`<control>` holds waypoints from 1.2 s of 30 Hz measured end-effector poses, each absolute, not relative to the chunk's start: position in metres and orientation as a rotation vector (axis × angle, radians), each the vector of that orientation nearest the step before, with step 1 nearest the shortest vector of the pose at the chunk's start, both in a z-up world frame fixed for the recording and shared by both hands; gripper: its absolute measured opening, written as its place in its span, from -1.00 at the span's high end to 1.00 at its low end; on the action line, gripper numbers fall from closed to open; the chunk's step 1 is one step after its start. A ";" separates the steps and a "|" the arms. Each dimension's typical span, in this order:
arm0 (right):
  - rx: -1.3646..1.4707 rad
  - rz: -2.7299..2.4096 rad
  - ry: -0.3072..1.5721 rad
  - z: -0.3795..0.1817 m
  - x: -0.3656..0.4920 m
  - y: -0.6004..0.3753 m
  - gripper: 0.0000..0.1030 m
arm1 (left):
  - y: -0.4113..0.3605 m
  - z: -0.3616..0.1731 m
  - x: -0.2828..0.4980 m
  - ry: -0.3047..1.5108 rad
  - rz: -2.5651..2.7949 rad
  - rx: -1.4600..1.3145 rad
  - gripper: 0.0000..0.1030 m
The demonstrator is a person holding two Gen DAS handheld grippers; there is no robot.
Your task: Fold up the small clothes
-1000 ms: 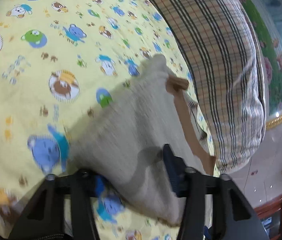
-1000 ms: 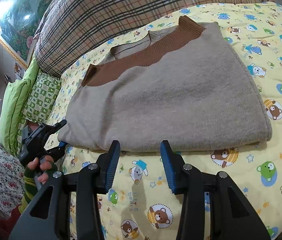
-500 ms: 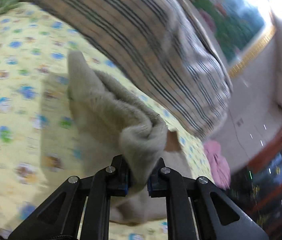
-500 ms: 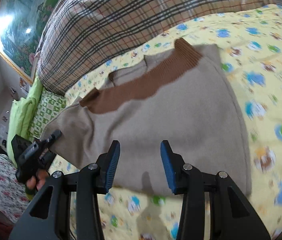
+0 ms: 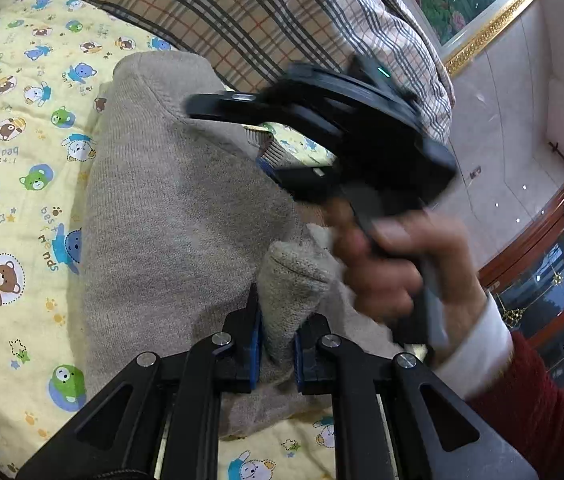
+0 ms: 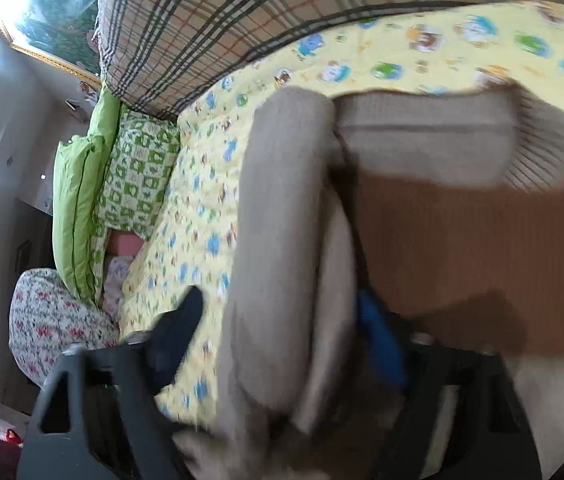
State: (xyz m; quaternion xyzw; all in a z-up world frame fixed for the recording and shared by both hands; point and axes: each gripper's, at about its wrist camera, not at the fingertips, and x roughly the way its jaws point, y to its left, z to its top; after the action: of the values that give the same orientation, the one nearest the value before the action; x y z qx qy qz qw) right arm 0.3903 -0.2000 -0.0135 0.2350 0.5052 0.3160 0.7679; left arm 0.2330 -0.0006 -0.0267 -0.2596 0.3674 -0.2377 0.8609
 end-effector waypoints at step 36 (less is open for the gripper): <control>0.474 0.336 0.887 -0.001 0.283 -0.396 0.65 | -0.193 -0.025 0.264 0.920 -0.809 -0.395 0.80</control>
State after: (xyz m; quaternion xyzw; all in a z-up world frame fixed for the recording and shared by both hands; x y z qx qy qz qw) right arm 0.2826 -0.3962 -0.0011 0.2263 0.4228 0.1604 0.8627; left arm 0.2637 -0.1933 -0.0254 -0.1841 0.4289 -0.3773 0.7999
